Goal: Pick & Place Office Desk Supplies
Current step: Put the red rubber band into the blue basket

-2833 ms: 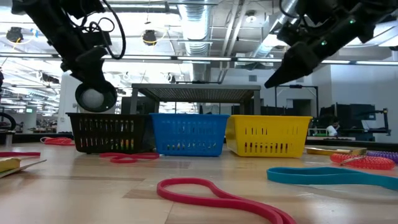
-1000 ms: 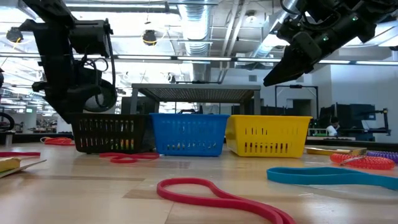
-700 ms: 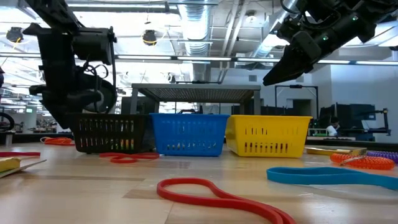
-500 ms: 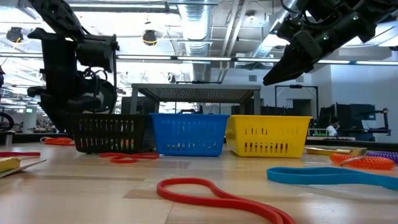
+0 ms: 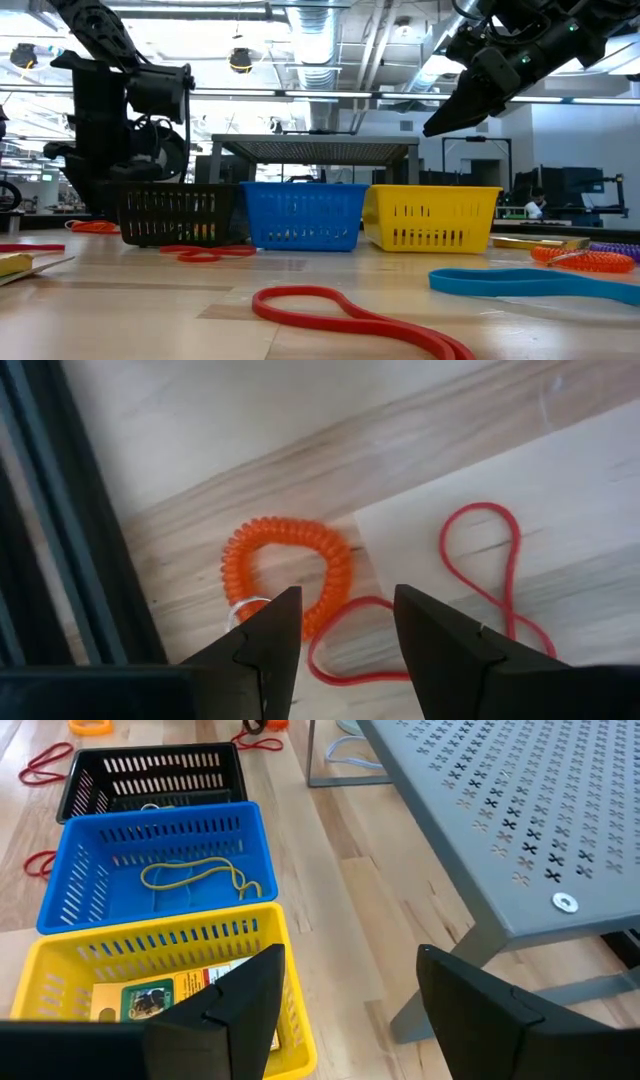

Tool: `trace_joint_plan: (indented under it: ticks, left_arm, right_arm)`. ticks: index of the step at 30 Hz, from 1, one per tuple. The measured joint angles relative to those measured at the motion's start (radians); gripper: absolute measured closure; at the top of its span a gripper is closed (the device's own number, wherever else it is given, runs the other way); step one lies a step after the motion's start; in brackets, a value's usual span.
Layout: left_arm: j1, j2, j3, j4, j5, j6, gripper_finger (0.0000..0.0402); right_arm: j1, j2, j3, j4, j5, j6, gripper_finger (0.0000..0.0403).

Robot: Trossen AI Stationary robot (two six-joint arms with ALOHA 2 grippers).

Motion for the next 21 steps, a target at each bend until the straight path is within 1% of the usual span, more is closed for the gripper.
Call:
trace_joint_plan:
  ticks: [3,9,18,21]
  left_arm:
    - [0.000,0.000,0.000,0.021,0.022,0.002,0.0247]
    - [0.000,0.000,0.000,0.031,0.030,0.000,0.0247]
    - [0.000,0.000,0.000,0.011,0.082,0.002,0.0247]
    - [-0.001,0.000,0.000,0.011,0.117,0.001,0.0247]
  right_arm:
    - [0.000,0.000,0.000,0.000,0.000,-0.001,0.0179]
    - [0.000,0.000,0.000,0.000,0.000,-0.001,0.0179]
    - [0.000,0.000,0.000,0.000,0.000,-0.001,0.0179]
    - [0.000,0.000,0.000,0.000,0.000,-0.001,0.0179]
